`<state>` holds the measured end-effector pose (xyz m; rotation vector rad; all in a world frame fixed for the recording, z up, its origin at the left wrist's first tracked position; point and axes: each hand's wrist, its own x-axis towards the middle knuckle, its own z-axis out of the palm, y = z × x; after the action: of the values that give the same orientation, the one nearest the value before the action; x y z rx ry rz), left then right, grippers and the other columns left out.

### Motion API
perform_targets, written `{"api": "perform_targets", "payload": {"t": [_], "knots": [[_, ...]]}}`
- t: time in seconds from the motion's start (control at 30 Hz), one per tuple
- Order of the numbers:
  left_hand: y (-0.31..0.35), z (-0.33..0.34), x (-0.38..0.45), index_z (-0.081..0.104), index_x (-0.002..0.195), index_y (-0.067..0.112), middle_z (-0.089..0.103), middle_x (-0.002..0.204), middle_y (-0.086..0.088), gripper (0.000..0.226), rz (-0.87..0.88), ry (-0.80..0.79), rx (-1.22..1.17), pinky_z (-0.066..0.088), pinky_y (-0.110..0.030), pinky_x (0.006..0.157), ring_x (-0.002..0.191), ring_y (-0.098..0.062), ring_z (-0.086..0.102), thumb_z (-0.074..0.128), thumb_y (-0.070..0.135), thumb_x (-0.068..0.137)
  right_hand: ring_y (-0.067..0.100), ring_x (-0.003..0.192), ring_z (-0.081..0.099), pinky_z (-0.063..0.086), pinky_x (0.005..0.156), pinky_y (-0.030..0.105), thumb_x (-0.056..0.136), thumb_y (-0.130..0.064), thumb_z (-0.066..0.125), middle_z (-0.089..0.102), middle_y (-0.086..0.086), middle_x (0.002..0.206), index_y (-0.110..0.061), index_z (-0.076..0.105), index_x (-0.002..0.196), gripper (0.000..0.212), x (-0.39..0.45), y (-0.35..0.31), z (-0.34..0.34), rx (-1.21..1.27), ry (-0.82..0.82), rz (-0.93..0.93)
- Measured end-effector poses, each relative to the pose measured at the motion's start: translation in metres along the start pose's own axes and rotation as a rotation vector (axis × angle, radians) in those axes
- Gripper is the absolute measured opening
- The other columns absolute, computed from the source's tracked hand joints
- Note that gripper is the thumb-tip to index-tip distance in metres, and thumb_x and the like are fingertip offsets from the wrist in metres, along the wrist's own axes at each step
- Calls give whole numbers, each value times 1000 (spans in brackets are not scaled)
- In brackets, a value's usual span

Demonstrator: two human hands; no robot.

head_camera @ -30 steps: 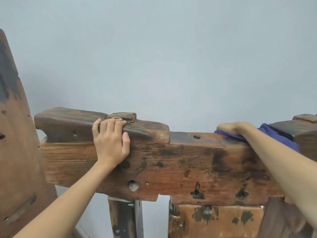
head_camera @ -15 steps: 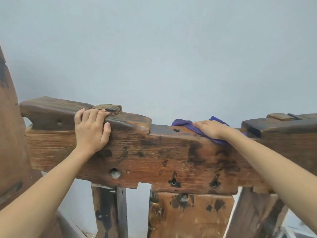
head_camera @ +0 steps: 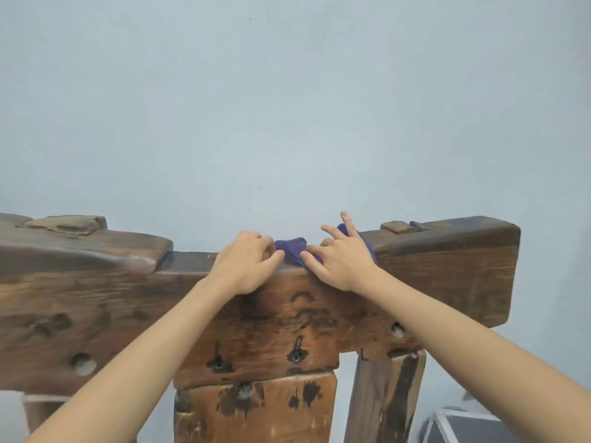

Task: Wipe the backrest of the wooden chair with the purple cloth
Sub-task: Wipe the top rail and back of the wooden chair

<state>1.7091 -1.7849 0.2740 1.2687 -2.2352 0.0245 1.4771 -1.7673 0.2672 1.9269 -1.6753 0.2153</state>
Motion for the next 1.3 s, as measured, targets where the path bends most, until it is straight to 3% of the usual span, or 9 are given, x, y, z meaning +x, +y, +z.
{"api": "perform_targets", "payload": {"t": [0.07, 0.17, 0.3, 0.43, 0.6, 0.73, 0.87, 1.07, 1.3], "knots": [[-8, 13, 3, 59, 110, 29, 61, 113, 3, 39, -67, -98, 47, 46, -40, 85, 116, -22, 55, 33, 56, 99, 21, 130, 55, 3, 124, 57, 99, -55, 20, 75, -2, 113, -37, 76, 111, 59, -7, 38, -4, -53, -5, 4], [-29, 22, -4, 56, 111, 34, 64, 114, 6, 46, -160, 43, 244, 45, -38, 76, 112, -21, 60, 23, 63, 98, 16, 128, 56, 8, 124, 58, 95, -60, 23, 70, -6, 124, -38, 71, 119, 57, -8, 77, -10, 13, -58, -15], [-28, 21, 5, 53, 121, 39, 60, 123, 4, 46, -262, -38, 281, 48, -41, 81, 120, -22, 53, 20, 62, 98, 17, 125, 59, 31, 115, 51, 93, -67, 26, 67, -10, 133, -45, 64, 127, 56, -5, 89, -10, 161, -59, -6], [-21, 23, 11, 50, 126, 29, 53, 124, -6, 49, -297, -124, 403, 45, -41, 82, 121, -28, 45, 19, 55, 98, 28, 119, 63, 44, 100, 44, 90, -68, 27, 65, -6, 138, -52, 60, 129, 53, -17, 162, -10, 201, -71, 209], [1, 27, 48, 52, 123, 21, 53, 133, -16, 53, -483, -342, 446, 42, -55, 102, 127, -36, 40, 20, 54, 96, 34, 122, 58, 44, 95, 45, 89, -70, 32, 64, 3, 136, -50, 60, 128, 52, -37, 288, -14, 207, -218, 628], [-7, 37, 49, 53, 101, 23, 63, 114, -4, 59, -383, -320, 326, 33, -58, 98, 103, -27, 52, 16, 67, 92, 35, 114, 59, 47, 99, 48, 84, -69, 34, 66, 6, 126, -40, 65, 120, 56, -37, 344, -10, 183, -275, 815], [-5, 38, 47, 56, 93, 23, 65, 102, -3, 63, -374, -237, 304, 31, -57, 91, 97, -27, 56, 19, 73, 83, 36, 116, 58, 49, 101, 47, 90, -62, 45, 67, 11, 124, -25, 68, 113, 50, -12, 344, -1, 185, -313, 728], [2, 33, 42, 60, 96, 20, 67, 107, -8, 62, -401, -206, 265, 30, -64, 100, 101, -33, 58, 25, 70, 83, 26, 108, 59, 45, 95, 39, 98, -51, 49, 69, -2, 115, -38, 70, 99, 25, 20, 291, 16, 359, -332, 436], [9, 26, 33, 64, 101, 17, 67, 104, -11, 63, -358, -174, 276, 31, -61, 99, 98, -34, 60, 22, 64, 90, 30, 103, 64, 52, 90, 40, 99, -36, 36, 72, -3, 111, -55, 63, 89, 34, 31, 247, 36, 409, -60, 465]]}}
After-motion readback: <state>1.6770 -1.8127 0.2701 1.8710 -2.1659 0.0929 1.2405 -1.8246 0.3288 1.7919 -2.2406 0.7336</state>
